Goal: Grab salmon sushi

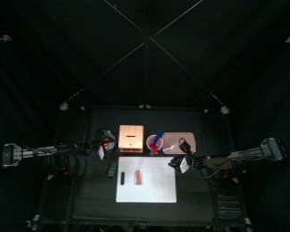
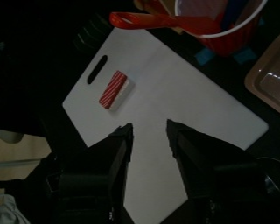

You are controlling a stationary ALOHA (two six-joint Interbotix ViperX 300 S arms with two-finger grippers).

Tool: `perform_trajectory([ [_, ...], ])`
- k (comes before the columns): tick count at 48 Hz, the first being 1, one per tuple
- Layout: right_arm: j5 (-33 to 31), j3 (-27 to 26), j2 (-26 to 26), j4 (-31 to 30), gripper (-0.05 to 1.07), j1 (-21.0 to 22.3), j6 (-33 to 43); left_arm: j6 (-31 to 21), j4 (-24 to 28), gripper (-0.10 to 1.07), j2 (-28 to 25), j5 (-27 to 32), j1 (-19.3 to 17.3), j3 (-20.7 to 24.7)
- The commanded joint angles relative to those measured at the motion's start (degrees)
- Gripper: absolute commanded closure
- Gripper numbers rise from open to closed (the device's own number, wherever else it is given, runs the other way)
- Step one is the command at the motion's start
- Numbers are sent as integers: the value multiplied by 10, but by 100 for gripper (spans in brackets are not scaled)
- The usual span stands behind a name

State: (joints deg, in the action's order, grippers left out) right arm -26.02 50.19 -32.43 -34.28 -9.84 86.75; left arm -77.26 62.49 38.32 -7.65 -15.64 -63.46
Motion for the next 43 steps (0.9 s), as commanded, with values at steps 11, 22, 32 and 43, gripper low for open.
perform_trajectory([
  [11,23,-30,13,-31,28,-40,-2,42,-2,-5,3,-11,0,20],
  [22,85,-26,15,-91,28,-47,6,84,-8,-5,3,-18,-1,21],
  [32,91,-23,15,-97,28,-45,5,91,-25,-5,3,-18,0,21],
  [43,94,-19,15,-97,28,-29,0,91,-26,-5,3,-18,-1,20],
])
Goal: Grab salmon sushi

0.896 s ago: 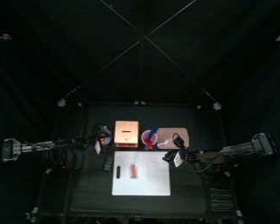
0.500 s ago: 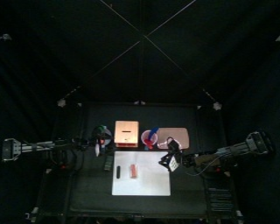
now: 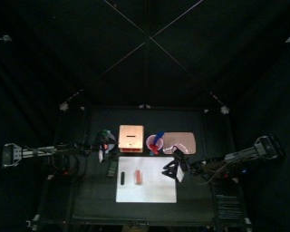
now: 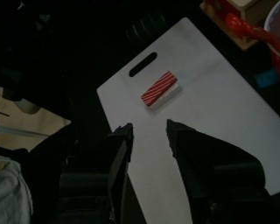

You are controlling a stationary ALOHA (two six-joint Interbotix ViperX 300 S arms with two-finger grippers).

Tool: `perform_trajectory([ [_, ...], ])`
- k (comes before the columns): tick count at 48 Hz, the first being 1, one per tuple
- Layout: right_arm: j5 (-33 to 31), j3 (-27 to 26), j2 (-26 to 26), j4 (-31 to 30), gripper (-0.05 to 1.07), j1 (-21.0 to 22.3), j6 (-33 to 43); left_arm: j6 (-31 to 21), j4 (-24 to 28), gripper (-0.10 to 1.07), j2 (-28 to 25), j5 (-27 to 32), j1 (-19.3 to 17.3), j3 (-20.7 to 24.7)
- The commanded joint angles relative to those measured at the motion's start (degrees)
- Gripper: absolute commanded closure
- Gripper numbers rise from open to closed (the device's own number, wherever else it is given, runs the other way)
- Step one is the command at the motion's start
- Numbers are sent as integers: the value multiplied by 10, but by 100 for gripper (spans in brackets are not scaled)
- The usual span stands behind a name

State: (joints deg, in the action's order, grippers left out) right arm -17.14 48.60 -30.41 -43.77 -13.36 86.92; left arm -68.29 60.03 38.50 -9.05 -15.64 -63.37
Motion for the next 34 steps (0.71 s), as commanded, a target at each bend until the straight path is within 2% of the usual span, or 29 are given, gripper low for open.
perform_trajectory([
  [1,5,-4,-5,-2,28,7,-2,1,-2,-5,1,-4,-1,18],
  [34,11,6,-3,2,28,12,-3,1,-2,-5,-2,-6,-6,12],
])
